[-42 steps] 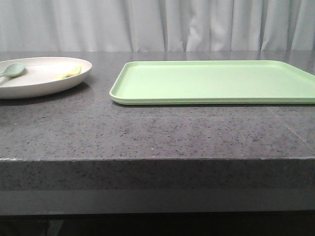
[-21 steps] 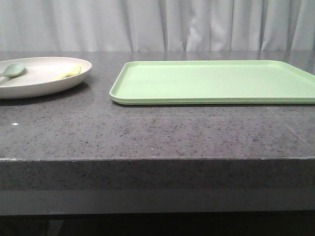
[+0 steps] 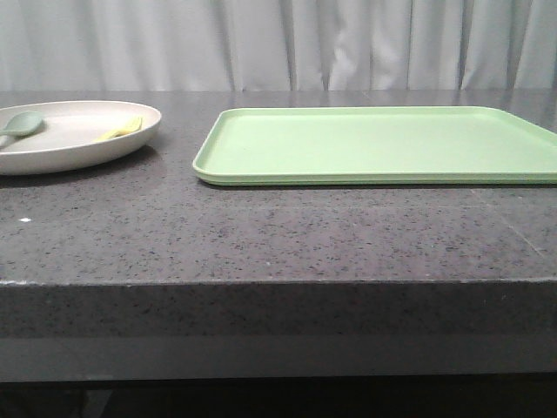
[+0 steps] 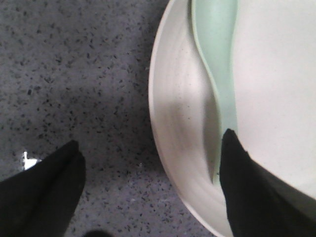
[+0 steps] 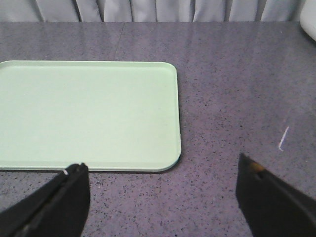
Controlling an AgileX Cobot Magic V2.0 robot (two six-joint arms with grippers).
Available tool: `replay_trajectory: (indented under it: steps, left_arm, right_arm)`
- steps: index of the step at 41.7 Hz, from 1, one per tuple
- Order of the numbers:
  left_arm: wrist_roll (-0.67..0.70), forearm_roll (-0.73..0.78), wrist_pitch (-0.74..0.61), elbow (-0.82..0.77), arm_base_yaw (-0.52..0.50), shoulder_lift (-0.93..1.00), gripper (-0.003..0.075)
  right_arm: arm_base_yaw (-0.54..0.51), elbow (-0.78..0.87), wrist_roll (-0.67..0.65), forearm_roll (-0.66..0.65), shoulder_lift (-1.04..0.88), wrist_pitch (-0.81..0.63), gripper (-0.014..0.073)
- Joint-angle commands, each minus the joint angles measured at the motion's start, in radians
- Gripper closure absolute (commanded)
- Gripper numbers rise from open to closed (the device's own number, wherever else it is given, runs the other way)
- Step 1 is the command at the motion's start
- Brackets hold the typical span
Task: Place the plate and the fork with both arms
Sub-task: 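Lower the left gripper and pinch the cream plate's rim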
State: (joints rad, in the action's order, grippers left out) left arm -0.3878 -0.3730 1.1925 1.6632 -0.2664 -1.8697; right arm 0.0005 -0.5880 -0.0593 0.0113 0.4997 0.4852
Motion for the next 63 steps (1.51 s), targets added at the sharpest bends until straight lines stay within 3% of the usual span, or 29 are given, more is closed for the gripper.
replay_trajectory:
  steps: [1,8,17,28,45,63]
  left_arm:
    - [-0.007,-0.052,0.008,0.067,0.000,0.009,0.0184]
    - [-0.009,-0.092,0.013,0.105,0.003,-0.037,0.0190]
    - [-0.009,-0.093,0.029,0.135,0.005,-0.078,0.0314]
    - [-0.009,-0.111,0.024,0.135,0.005,-0.103,0.0396]
    - [-0.009,-0.155,0.034,0.151,0.005,-0.103,0.0729]
    - [-0.009,-0.271,0.066,0.151,0.005,-0.102,0.0738]
  right_arm:
    - [0.001,-0.033,0.004,-0.011,0.009,-0.080,-0.0030]
    - [0.001,-0.033,0.004,-0.011,0.009,-0.080,-0.0030]
    - [0.001,-0.033,0.004,-0.011,0.009,-0.080,-0.0030]
    - [0.001,-0.033,0.004,-0.011,0.009,-0.080,-0.0030]
    - [0.001,-0.033,0.004,-0.011,0.009,-0.080,-0.0030]
    - [0.001,-0.033,0.004,-0.011,0.009,-0.080,-0.0030]
